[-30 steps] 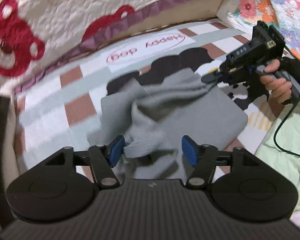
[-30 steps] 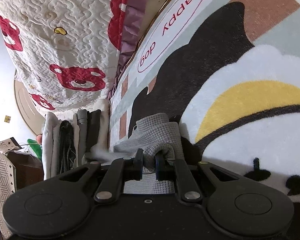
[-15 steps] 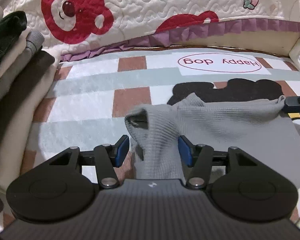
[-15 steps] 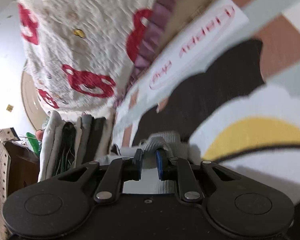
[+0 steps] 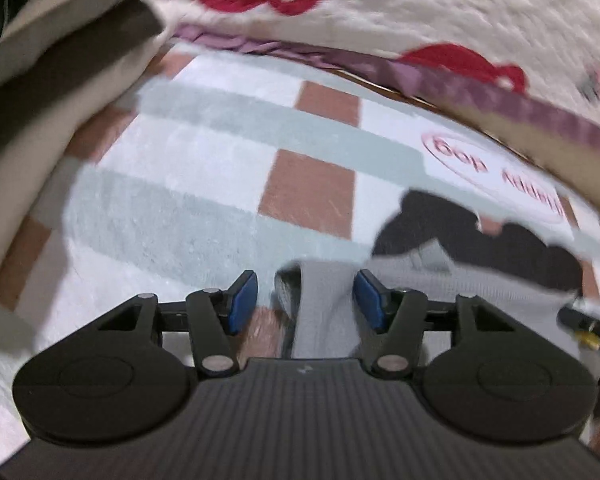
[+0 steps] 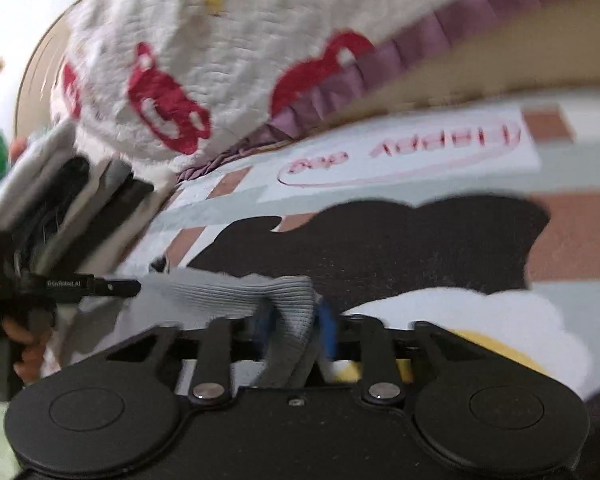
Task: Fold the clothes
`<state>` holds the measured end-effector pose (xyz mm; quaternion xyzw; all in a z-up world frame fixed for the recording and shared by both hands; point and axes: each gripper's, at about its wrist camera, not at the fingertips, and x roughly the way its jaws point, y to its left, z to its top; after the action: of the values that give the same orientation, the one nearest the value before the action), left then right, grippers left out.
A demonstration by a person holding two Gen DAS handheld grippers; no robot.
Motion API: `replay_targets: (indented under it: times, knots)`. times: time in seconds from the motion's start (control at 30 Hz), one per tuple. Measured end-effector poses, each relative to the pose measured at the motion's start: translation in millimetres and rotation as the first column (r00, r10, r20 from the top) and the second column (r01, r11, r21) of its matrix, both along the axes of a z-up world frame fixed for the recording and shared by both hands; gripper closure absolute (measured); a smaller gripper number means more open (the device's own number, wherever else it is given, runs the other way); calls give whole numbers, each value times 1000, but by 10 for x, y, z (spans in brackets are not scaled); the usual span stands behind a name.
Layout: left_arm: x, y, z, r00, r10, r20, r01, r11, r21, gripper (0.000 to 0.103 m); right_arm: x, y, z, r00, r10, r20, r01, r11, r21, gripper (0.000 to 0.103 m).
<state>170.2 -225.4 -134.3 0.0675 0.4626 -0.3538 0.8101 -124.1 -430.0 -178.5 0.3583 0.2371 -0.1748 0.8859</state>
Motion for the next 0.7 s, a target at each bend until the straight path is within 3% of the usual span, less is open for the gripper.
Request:
replay_targets:
  times: [0.1,0.2,0.33,0.4,0.47,0.53,0.57,0.63,0.7]
  knots:
    - [-40,-117,-5,994,-67,89,60,996,72,51,7,-61,-52,1000,-9,7,8,1000,25,80]
    - [-76,-58,85,989,-66,132,59,996,62,51,-10,-40,-57,1000,-11,7,11,1000,19,79]
    - [-239,371,395,988,55,147,-39,993,-109,47,-80,-64,-20,998,-69,-14,70,995,69,77]
    - [-382,665,467,989,100,106,-82,983,-166,37,-133,-92,80,988,-137,-73,144,984,102,62]
    - [-530,888,438,988,133,79,-122,983,-136,35,-183,-79,250,973,-202,-113,217,966,144,62]
    - [-664,1101,376,983,177,43,-170,977,-128,35,-196,50,374,981,-176,-76,187,966,180,52]
    - [-706,1192,323,979,203,-13,-203,966,-159,35,-202,115,435,985,-164,-58,172,965,198,46]
    - [-757,1329,176,956,235,-174,-273,930,-244,35,-215,245,559,990,-140,-20,141,962,232,45]
    - [-807,1466,30,911,246,-333,-352,882,-313,35,-267,434,549,991,-133,10,123,940,319,45]
